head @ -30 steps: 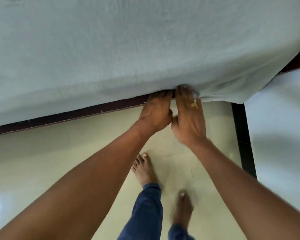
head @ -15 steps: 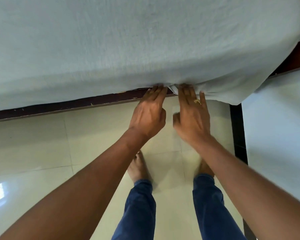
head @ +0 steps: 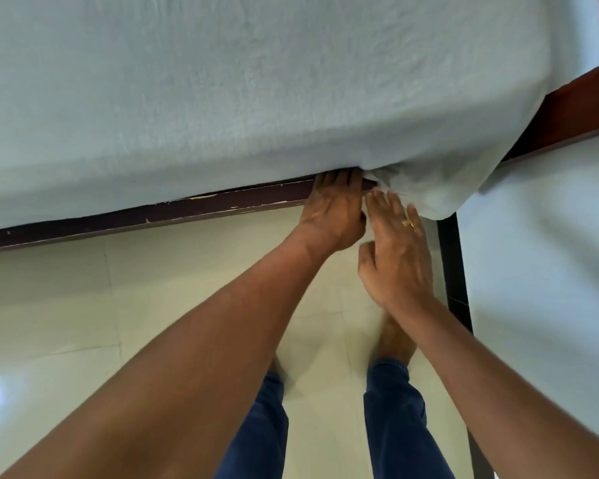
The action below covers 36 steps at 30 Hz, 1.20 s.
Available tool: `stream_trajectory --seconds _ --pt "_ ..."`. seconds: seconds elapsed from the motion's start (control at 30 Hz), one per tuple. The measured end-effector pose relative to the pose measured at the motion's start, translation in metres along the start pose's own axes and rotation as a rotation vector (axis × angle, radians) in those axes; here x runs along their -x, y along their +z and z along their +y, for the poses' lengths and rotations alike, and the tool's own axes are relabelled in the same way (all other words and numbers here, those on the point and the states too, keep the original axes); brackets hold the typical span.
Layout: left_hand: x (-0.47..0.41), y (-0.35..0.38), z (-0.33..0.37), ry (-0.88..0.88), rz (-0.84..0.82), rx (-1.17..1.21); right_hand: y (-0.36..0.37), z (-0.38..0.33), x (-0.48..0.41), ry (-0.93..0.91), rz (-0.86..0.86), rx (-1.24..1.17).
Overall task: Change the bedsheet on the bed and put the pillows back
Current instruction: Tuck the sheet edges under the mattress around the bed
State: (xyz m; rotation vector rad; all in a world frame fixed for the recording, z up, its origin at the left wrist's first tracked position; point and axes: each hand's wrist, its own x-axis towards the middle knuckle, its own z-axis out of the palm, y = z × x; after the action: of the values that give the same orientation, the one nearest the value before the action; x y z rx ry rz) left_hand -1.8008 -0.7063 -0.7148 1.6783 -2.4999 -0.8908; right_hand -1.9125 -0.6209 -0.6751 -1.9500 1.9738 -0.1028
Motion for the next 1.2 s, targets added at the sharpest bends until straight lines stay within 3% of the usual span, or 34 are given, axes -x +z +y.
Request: stream_trajectory --seconds 0.17,0.27,0.47,0.57,0.73,0.87,0.97,1.07,1.2 --pt "0.051 -0.007 0.000 0.106 0.092 0.051 0.004 0.019 -0.099 0.177 -0.071 0.004" --pt "0.068 -0.005 0.000 0.112 0.080 0.084 0.011 0.027 -0.063 0.024 -0.150 0.129" --pt "-0.026 0.004 0.032 0.083 -0.065 0.037 -0.006 0.041 0.031 0.016 0.024 -0.039" --pt "-0.033 0.011 0.044 0.061 -0.053 -0.066 -0.012 0.054 0.007 0.015 0.011 0.021" --pt "0.032 0.011 0.038 0.152 0.106 0.052 -0.003 0.077 -0.098 0.090 -0.043 0.062" --pt "0.041 0.013 0.039 0.125 0.102 0.087 -0.003 0.081 -0.051 -0.005 -0.058 0.107" --pt "-0.015 0.013 0.054 0.192 0.006 0.093 -0.015 0.083 -0.001 0.033 0.052 -0.023" --pt "-0.066 0.019 0.071 0.177 -0.108 0.044 -0.025 0.081 0.038 0.063 0.047 -0.094" --pt "-0.056 0.022 0.077 0.173 -0.028 0.029 -0.022 0.097 -0.019 0.068 0.057 -0.051"
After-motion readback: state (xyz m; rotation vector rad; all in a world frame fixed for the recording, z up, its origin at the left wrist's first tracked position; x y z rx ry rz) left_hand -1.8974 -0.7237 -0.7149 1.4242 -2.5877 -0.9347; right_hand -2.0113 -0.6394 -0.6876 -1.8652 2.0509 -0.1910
